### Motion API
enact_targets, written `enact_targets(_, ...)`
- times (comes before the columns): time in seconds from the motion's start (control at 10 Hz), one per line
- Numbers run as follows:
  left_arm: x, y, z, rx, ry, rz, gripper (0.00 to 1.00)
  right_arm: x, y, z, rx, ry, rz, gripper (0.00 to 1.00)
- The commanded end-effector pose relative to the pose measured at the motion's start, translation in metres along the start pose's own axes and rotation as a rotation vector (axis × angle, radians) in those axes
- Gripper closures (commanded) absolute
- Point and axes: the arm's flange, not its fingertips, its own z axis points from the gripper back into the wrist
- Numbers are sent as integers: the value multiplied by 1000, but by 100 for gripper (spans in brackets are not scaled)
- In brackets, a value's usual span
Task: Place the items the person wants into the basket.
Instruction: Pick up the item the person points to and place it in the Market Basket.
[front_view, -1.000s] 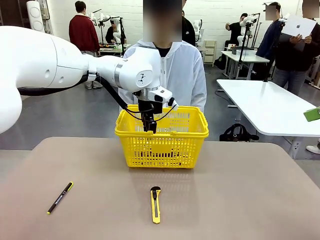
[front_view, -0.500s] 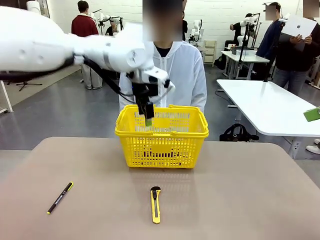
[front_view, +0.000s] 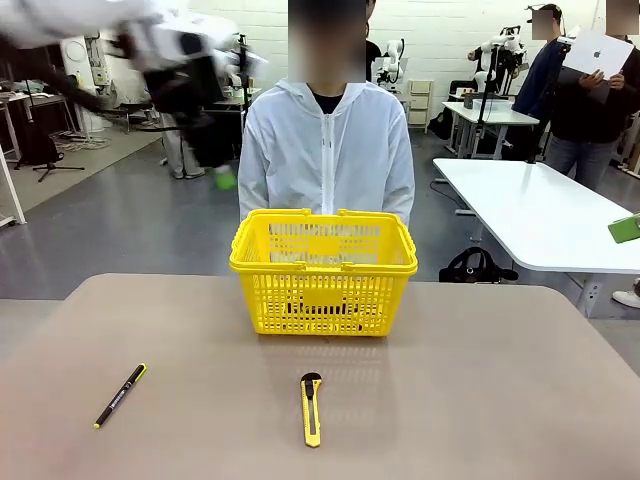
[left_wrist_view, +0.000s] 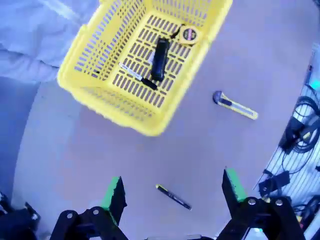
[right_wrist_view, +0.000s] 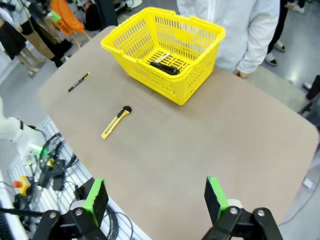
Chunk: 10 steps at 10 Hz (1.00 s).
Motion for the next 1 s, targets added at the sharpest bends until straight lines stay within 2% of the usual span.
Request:
enact_targets(0.0, -81, -12, 1, 12, -64, -1, 0, -1, -1, -2, 4, 1, 8, 0)
enact_targets(0.3, -158, -21, 12, 18, -102, 32, 0, -1, -1, -2, 4, 1, 8, 0)
enact_targets(0.5, -184, -21, 6, 16, -119, 46, 0, -1, -1, -2, 4, 1, 8, 0)
enact_targets(0.6, -190, -22, -1, 43, -99, 39, 0, -1, -1, -2, 4, 1, 8, 0)
enact_targets(0.7, -177, -18, 11, -2, -95, 69, 0, -1, -1, -2, 4, 1, 8, 0)
enact_targets(0.9, -177, -18, 11, -2, -95, 69, 0, -1, -1, -2, 4, 1, 8, 0)
